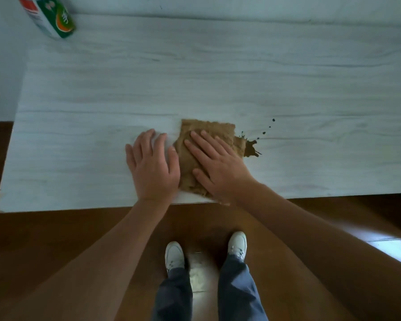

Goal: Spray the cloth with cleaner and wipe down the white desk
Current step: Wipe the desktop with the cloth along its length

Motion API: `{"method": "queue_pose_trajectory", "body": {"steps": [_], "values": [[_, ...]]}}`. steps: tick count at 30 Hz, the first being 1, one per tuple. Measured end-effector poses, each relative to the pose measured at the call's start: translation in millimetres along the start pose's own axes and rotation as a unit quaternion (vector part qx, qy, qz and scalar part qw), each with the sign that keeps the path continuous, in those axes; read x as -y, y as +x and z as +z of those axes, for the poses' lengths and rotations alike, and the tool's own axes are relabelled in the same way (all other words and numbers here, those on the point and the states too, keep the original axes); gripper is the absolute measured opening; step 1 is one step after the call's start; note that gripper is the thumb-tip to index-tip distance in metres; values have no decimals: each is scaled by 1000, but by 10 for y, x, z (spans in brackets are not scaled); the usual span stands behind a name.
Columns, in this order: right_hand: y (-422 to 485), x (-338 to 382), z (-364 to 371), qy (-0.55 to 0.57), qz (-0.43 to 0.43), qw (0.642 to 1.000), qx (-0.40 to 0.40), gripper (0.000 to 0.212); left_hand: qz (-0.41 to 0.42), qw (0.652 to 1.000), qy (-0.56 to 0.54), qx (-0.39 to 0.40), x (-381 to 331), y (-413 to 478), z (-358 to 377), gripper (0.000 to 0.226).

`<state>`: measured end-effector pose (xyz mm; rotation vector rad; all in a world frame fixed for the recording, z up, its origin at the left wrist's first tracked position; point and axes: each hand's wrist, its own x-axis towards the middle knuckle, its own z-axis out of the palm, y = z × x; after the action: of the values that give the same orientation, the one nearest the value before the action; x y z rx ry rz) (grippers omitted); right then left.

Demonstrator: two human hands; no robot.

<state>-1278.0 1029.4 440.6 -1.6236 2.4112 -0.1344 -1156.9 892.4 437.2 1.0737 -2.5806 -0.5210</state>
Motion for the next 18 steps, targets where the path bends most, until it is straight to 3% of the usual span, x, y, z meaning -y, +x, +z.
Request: {"method": "queue_pose_trajectory", "body": {"steps": [6, 11, 15, 18], "values": [[549, -777, -239, 13, 26, 1000, -9, 65, 2, 998, 50, 31, -17, 3, 26, 50], [876, -1561, -468, 34, 115, 992, -33, 65, 4, 996, 80, 30, -35, -1, 56, 52], [889, -1489, -439, 20, 135, 990, -21, 65, 2, 995, 92, 31, -70, -17, 47, 54], [561, -1200, -355, 17, 83, 996, -7, 67, -6, 994, 102, 40, -102, -16, 37, 58]]}}
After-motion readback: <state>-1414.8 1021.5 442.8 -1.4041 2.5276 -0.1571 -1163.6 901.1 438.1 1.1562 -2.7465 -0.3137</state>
